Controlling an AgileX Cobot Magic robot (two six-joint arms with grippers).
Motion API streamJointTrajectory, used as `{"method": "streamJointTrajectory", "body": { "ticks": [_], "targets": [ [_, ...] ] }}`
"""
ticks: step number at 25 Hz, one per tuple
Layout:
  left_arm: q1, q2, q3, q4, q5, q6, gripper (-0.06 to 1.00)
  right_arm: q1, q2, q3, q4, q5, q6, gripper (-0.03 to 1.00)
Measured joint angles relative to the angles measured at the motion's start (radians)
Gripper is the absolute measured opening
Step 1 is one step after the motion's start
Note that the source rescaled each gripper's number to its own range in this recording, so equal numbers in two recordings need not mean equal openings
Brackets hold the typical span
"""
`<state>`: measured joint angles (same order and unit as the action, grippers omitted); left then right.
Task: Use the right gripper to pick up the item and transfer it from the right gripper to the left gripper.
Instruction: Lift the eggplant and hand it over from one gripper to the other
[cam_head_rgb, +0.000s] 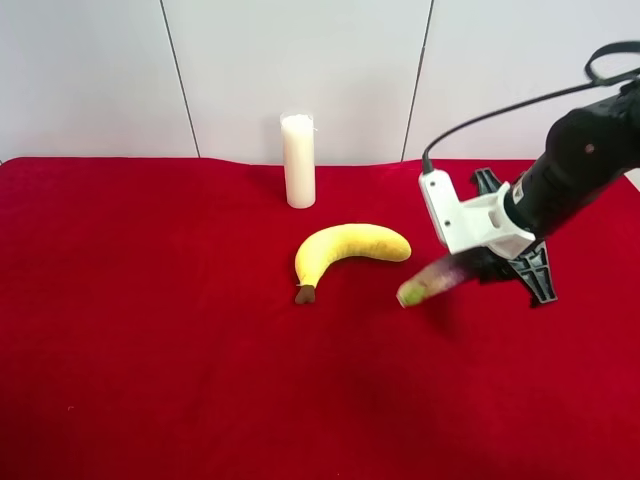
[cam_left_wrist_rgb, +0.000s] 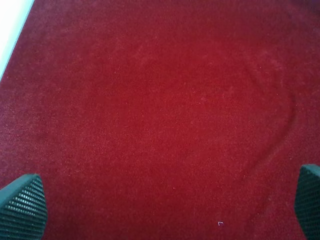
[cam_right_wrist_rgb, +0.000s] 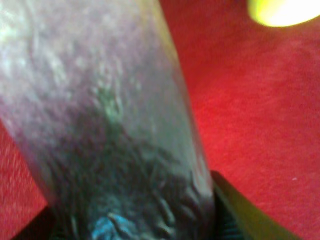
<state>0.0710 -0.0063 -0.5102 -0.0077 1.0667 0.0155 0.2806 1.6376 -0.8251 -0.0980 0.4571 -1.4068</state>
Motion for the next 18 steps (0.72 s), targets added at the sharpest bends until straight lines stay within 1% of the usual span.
{"method": "streamJointTrajectory", "body": {
  "ticks": [2,5,8,11,14,16,18],
  "targets": [
    [0.0,0.0,0.0,0.0,0.0,0.0,1.0,0.017,-0.024,0.0,0.042,-0.017,0.038,0.0],
    [0.0,0.0,0.0,0.0,0.0,0.0,1.0,0.044,-0.056,0.0,0.092,-0.037,0.141,0.0],
    [0.0,0.0,0.0,0.0,0.0,0.0,1.0,0.066,-0.078,0.0,0.116,-0.048,0.294,0.0],
    [0.0,0.0,0.0,0.0,0.0,0.0,1.0,0.091,-0.1,0.0,0.126,-0.065,0.477,0.0],
    [0.0,0.0,0.0,0.0,0.0,0.0,1.0,0.119,-0.126,0.0,0.127,-0.08,0.61,0.0],
    [0.0,0.0,0.0,0.0,0.0,0.0,1.0,0.136,-0.142,0.0,0.128,-0.091,0.661,0.0],
    [0.0,0.0,0.0,0.0,0.0,0.0,1.0,0.153,-0.153,0.0,0.128,-0.093,0.688,0.0]
  ]
}}
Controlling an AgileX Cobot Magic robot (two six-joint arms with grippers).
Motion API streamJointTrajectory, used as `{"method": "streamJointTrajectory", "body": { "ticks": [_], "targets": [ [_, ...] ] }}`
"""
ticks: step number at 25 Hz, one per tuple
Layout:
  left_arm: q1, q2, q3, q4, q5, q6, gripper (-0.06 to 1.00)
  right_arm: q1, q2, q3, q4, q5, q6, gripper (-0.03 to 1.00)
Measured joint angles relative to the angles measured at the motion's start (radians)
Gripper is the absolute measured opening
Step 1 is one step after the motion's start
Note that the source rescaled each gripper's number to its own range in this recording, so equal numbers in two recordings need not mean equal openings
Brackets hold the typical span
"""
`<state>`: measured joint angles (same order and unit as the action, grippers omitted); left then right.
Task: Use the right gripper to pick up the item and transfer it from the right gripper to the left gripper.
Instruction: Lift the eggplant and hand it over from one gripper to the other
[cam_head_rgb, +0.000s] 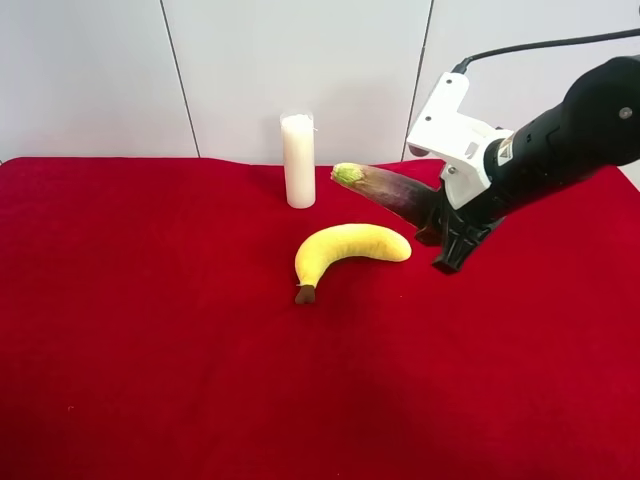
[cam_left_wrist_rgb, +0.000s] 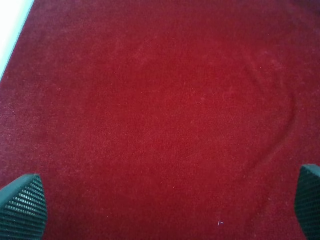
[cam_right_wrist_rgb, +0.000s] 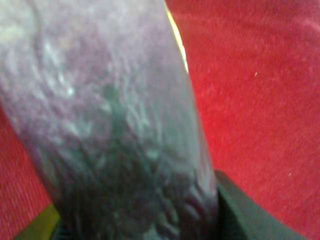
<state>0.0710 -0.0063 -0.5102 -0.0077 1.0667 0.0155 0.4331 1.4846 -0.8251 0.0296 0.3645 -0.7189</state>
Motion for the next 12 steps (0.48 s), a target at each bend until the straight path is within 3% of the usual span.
{"method": "streamJointTrajectory", "body": {
  "ticks": [4,12],
  "targets": [
    [0.0,0.0,0.0,0.0,0.0,0.0,1.0,0.035,-0.018,0.001,0.011,-0.018,0.018,0.0],
    [0.0,0.0,0.0,0.0,0.0,0.0,1.0,0.111,-0.04,0.001,0.045,-0.14,0.025,0.0]
  ]
}}
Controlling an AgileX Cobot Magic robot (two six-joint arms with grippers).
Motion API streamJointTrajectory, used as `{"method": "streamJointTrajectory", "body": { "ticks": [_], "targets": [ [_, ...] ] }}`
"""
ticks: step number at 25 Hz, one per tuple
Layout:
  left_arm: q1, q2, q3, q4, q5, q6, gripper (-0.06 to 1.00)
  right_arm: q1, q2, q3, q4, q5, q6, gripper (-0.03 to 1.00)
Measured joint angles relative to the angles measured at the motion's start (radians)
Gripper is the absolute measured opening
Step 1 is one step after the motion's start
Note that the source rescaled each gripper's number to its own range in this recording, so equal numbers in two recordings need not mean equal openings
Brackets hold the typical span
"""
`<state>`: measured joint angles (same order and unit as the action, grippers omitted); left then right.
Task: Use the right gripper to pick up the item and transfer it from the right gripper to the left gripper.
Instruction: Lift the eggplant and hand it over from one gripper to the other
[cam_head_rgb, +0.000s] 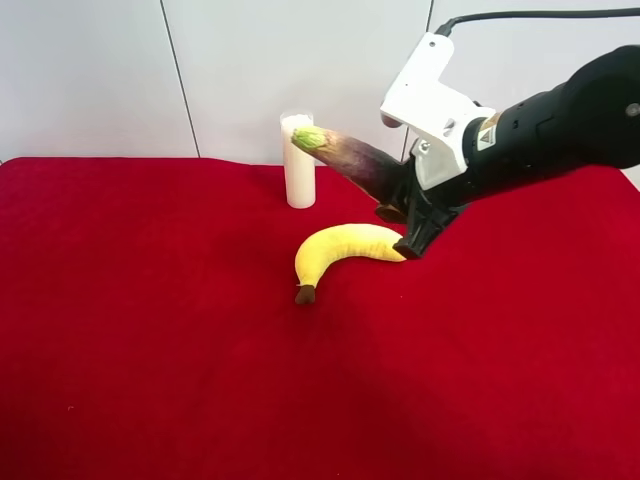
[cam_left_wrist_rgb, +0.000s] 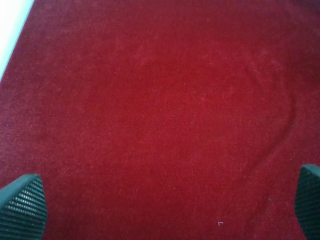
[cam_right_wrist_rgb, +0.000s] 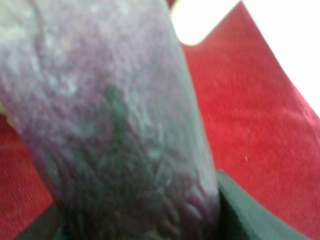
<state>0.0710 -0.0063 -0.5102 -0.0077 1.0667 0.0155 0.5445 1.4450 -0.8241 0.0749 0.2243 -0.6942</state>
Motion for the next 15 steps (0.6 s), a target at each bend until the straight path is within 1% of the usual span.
{"method": "streamJointTrajectory", "body": {
  "ticks": [6,15],
  "targets": [
    [0.0,0.0,0.0,0.0,0.0,0.0,1.0,0.042,0.0,0.0,0.0,-0.022,0.0,0.0],
    [0.0,0.0,0.0,0.0,0.0,0.0,1.0,0.042,0.0,0.0,0.0,-0.074,0.0,0.0]
  ]
}}
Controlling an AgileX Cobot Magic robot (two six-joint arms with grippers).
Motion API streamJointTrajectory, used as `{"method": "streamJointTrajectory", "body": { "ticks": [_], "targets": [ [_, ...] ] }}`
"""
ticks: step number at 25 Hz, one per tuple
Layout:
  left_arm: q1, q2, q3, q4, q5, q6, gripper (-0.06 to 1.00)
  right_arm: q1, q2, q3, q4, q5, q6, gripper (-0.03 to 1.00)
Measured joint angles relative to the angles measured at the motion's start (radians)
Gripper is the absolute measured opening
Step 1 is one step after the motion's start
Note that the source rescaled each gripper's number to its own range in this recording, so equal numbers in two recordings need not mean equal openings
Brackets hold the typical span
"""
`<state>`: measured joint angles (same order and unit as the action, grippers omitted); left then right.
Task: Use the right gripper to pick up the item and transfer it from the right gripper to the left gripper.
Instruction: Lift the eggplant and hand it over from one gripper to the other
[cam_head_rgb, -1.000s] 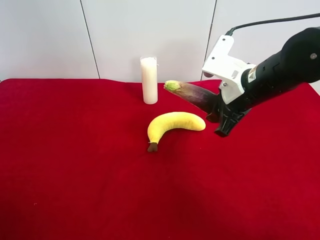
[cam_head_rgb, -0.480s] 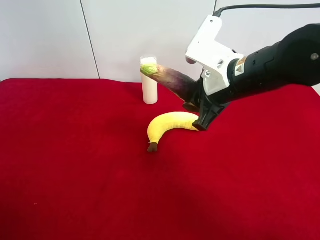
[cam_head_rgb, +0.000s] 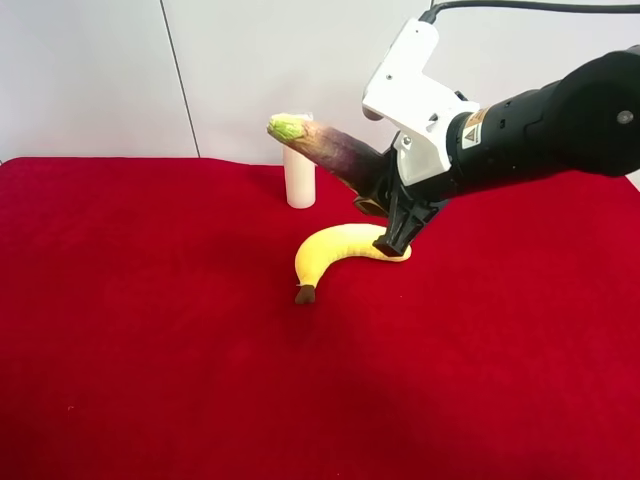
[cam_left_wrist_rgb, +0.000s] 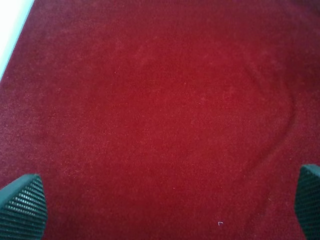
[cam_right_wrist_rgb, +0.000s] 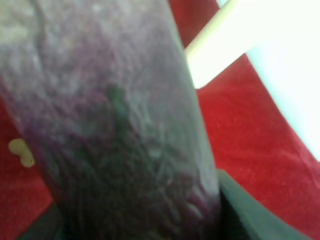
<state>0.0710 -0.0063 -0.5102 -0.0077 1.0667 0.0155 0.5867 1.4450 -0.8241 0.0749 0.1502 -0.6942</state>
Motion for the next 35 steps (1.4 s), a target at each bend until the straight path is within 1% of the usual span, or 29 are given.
{"method": "streamJointTrajectory", "body": {
  "ticks": [35],
  "targets": [
    [0.0,0.013,-0.014,-0.001,0.001,0.0,1.0,0.0,0.0,0.0,0.0,-0.002,0.001,0.0]
  ]
}}
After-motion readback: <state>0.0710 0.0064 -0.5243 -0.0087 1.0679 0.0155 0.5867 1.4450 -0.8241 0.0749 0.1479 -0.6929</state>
